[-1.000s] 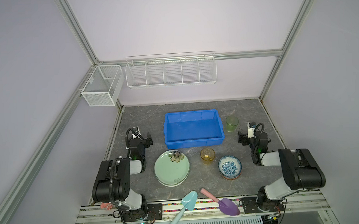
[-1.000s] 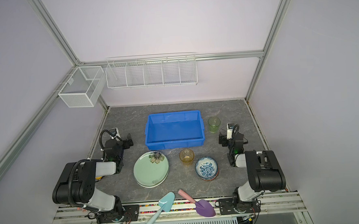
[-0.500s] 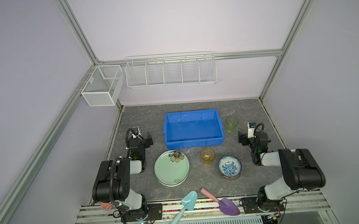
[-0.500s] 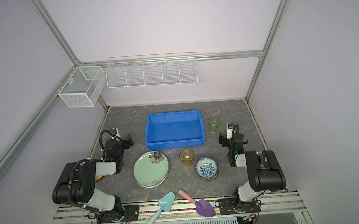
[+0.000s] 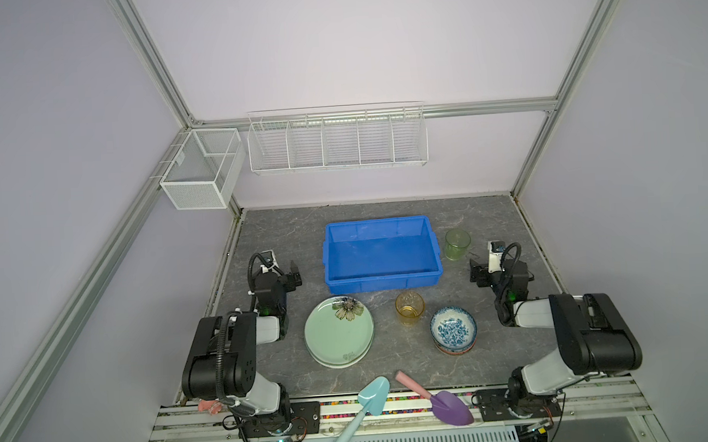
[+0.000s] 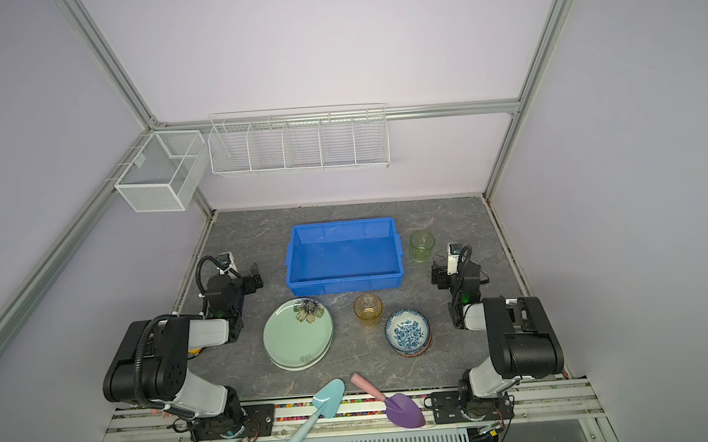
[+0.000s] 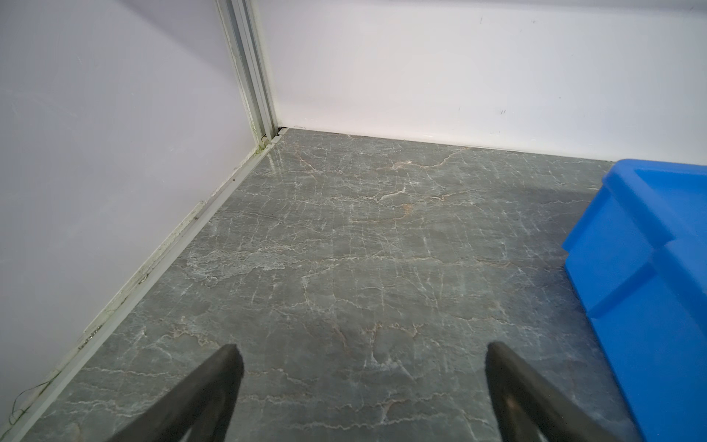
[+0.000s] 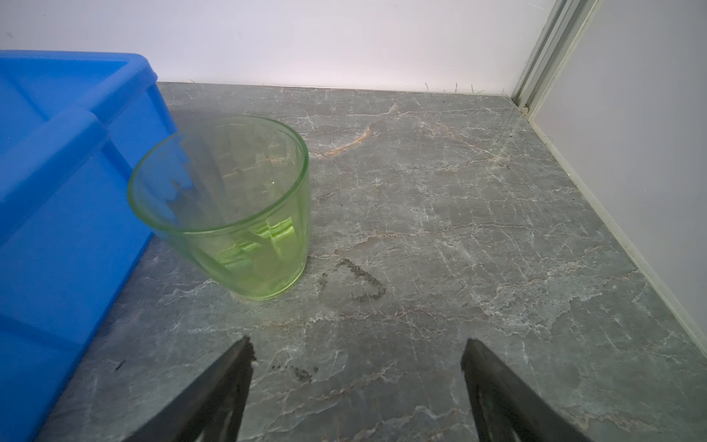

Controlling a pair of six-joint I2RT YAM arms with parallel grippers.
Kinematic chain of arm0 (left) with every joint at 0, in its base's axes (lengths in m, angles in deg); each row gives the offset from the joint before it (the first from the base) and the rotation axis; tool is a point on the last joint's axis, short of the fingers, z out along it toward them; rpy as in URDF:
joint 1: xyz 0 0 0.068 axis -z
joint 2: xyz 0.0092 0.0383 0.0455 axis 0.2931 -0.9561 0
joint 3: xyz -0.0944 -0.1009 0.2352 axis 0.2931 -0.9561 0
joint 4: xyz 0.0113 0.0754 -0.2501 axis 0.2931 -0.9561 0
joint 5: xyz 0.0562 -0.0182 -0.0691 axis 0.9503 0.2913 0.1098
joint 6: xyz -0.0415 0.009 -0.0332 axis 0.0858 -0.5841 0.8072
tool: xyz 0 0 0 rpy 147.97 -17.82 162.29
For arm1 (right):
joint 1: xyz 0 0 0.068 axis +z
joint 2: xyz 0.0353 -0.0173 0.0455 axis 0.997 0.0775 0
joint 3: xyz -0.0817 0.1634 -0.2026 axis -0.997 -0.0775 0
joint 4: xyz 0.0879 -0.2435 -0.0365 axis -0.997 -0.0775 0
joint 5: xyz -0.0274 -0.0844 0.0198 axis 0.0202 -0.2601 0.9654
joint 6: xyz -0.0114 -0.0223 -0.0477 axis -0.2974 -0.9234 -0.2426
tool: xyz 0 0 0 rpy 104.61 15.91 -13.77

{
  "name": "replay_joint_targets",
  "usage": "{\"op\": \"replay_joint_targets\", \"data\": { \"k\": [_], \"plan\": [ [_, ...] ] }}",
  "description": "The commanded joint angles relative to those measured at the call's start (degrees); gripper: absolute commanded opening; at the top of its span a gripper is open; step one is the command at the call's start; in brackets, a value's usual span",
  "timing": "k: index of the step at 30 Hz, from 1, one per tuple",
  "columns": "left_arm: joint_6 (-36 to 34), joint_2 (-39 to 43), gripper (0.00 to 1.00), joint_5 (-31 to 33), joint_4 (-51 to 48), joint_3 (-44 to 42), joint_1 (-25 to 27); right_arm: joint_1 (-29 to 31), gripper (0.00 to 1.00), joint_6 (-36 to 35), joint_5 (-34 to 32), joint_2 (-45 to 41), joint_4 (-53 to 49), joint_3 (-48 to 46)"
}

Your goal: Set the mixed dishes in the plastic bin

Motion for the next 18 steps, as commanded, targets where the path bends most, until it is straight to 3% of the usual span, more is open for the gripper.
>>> {"op": "replay_joint_targets", "data": {
  "k": [1, 18],
  "plan": [
    [-0.4, -0.1, 0.99, -0.7, 0.4, 0.3, -0.3, 0.3, 0.88, 0.0, -0.5, -0.8, -0.1, 0.6],
    [0.2, -0.1, 0.99, 0.1, 0.4, 0.3, -0.3, 0.3, 0.88, 0.0, -0.5, -0.7, -0.1, 0.6]
  ]
}}
